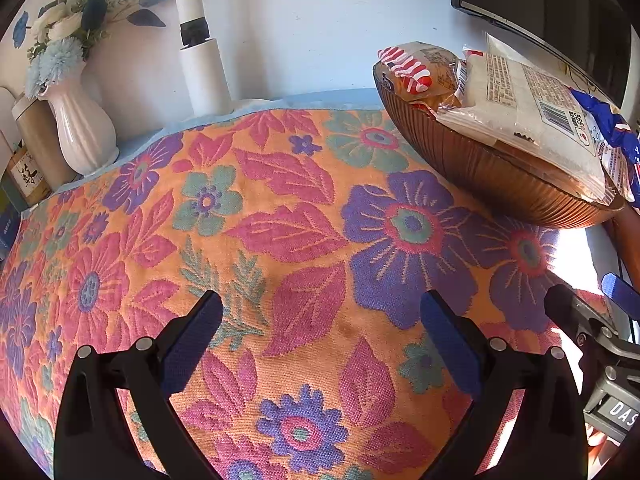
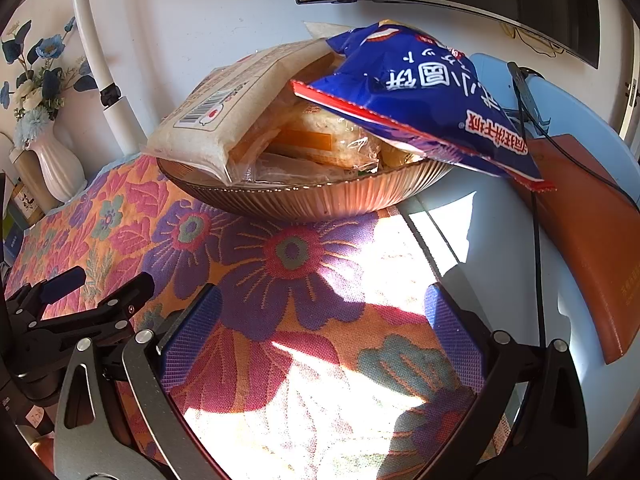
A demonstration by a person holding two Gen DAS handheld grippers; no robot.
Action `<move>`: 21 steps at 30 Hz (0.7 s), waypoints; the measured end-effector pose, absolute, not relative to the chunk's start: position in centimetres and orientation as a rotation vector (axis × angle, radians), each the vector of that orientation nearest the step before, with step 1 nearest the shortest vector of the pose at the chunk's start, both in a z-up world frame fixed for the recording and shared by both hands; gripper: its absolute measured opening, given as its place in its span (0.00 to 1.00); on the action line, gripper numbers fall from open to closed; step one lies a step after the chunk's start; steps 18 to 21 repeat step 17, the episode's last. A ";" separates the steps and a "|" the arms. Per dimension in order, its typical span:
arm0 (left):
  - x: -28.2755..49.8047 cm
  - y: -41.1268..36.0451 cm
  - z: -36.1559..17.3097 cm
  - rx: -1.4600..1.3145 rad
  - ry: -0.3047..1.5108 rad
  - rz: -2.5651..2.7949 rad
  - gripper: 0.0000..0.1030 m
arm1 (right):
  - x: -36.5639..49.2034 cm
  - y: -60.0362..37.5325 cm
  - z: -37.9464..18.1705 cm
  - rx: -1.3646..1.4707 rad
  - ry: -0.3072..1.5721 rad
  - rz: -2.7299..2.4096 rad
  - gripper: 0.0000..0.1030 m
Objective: Organize snacks
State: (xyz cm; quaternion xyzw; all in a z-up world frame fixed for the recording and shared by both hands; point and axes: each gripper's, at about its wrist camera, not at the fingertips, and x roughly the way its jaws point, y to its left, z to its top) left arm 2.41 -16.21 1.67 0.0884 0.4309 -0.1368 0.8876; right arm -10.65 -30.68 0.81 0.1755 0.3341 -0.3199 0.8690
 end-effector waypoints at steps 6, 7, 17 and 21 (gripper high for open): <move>2.3 -16.3 1.7 0.199 0.890 -0.283 0.95 | -10.8 -30.7 0.8 0.373 0.695 -0.669 0.97; 2.3 -16.3 1.7 0.199 0.891 -0.284 0.95 | -10.8 -30.7 0.9 0.374 0.694 -0.669 0.97; 2.0 -14.8 2.5 0.147 0.856 -0.242 0.95 | -10.9 -30.1 1.3 0.335 0.681 -0.694 0.97; 2.0 -14.8 2.5 0.147 0.856 -0.242 0.95 | -10.9 -30.1 1.3 0.335 0.681 -0.694 0.97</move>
